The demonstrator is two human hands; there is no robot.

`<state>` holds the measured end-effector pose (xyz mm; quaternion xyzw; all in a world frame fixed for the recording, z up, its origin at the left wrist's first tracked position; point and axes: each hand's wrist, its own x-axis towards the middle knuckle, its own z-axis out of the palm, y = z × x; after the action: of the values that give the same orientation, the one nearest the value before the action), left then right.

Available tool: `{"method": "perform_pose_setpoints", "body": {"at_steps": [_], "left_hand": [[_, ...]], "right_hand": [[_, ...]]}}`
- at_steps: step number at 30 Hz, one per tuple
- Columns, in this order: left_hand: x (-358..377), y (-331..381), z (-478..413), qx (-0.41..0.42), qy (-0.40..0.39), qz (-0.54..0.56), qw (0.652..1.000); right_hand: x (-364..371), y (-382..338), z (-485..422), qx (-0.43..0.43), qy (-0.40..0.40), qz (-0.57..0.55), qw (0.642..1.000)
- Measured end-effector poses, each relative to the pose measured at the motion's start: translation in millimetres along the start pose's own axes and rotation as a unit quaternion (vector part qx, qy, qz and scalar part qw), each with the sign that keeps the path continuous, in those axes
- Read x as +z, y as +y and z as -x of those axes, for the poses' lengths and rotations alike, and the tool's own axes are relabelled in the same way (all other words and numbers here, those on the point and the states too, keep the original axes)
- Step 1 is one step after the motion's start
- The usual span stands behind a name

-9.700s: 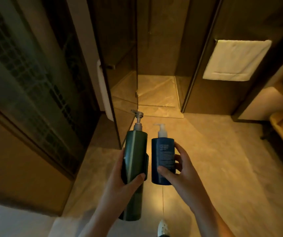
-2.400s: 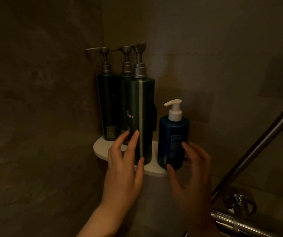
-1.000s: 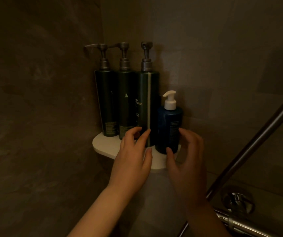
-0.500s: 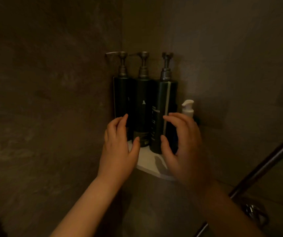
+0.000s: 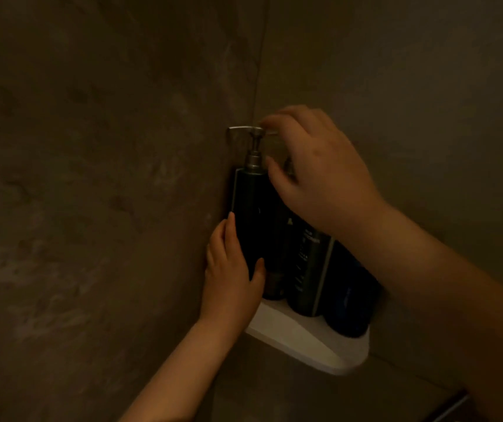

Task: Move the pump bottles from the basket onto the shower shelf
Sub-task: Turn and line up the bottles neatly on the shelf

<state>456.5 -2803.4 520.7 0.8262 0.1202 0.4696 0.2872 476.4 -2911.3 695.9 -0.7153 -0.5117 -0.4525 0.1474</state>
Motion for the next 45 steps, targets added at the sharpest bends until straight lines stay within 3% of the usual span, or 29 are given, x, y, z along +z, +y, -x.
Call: {"method": "perform_pose_setpoints", "body": {"at_steps": [7, 13, 19, 34, 45], "left_hand": [[3.4, -6.8, -1.6, 0.008, -0.003, -0.005, 1.0], [0.4, -7.1, -2.0, 0.01, -0.011, 0.004, 1.0], [-1.2, -6.9, -0.3, 0.009, -0.021, 0.015, 1.0], [-27.5, -6.0, 22.0, 0.02, -0.027, 0.076, 0.997], [-36.2, -8.8, 32.5, -0.006, -0.102, 0.19, 0.976]], "right_hand": [[17.1, 13.9, -73.9, 0.023, -0.156, 0.068, 0.985], [31.4, 12.8, -96.8, 0.057, -0.234, 0.087, 0.967], [30.4, 15.9, -91.8, 0.041, -0.216, 0.081, 0.972], [-12.6, 10.4, -73.1, 0.024, -0.178, -0.057, 0.982], [-20.8, 7.8, -48.7, 0.04, -0.151, -0.183, 0.971]]}}
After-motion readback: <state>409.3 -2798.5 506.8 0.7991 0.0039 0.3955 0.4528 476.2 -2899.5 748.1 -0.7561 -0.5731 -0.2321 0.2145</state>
